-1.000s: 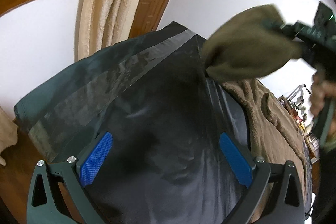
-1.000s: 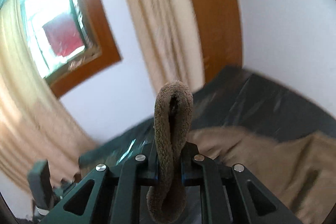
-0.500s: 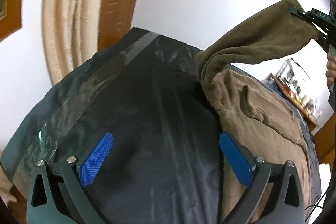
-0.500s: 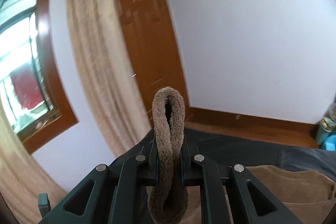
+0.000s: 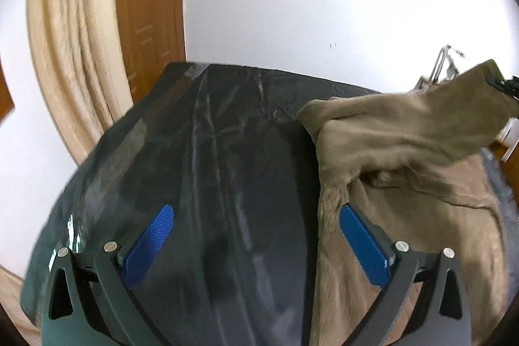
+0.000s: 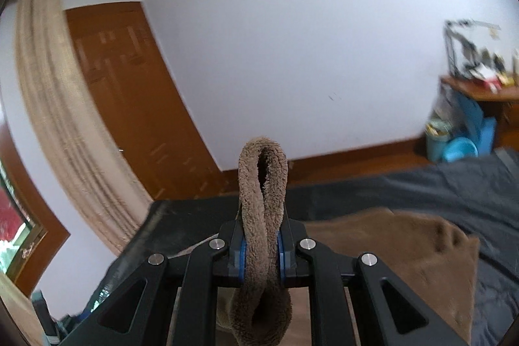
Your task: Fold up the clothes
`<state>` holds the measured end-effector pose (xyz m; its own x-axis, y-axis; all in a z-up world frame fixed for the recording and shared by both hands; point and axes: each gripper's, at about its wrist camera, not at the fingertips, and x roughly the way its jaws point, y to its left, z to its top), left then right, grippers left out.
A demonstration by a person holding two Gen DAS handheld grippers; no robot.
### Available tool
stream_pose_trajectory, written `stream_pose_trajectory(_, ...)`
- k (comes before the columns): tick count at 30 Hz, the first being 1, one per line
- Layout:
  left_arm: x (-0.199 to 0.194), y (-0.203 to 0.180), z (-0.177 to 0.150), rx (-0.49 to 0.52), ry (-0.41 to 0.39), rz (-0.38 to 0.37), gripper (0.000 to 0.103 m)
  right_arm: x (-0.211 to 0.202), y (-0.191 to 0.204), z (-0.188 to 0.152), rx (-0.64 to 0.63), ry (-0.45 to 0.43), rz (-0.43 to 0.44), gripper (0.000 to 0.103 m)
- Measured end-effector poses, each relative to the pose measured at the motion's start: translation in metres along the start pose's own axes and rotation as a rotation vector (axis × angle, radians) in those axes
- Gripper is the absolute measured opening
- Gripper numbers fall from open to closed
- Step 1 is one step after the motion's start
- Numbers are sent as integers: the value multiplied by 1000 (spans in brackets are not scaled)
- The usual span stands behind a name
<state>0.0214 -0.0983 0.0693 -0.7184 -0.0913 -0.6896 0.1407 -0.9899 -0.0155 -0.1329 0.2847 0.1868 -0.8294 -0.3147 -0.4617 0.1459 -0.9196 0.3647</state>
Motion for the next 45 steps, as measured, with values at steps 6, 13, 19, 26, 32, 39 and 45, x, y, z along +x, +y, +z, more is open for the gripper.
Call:
stream_pose_trajectory(6,49,-61,14,214,17,126,103,0,-38,-35,67,30,9,14)
stream_pose_trajectory(13,94,-88,18,248,29,185,103,-19,-79,-52,108,4,8,14)
stream_pose_trajectory(19,110,-80,18,174,43,170,103,0,-118,-83,160,97,-43,14)
stream_pose_trajectory(26,114,-70,14,150,42,165,103,33,-147,-123,183,209,-160,22)
stream_pose_trajectory(32,109,-63,13,110,43,148,103,26,-138,-125,53,141,-278,85)
stream_pose_trajectory(39,105,-62,11,122,32,150,103,25,-120,-122,-57,112,-282,85)
stream_pose_trajectory(45,104,-70,8,184,51,113,103,38,-96,-126,-201,156,-258,85)
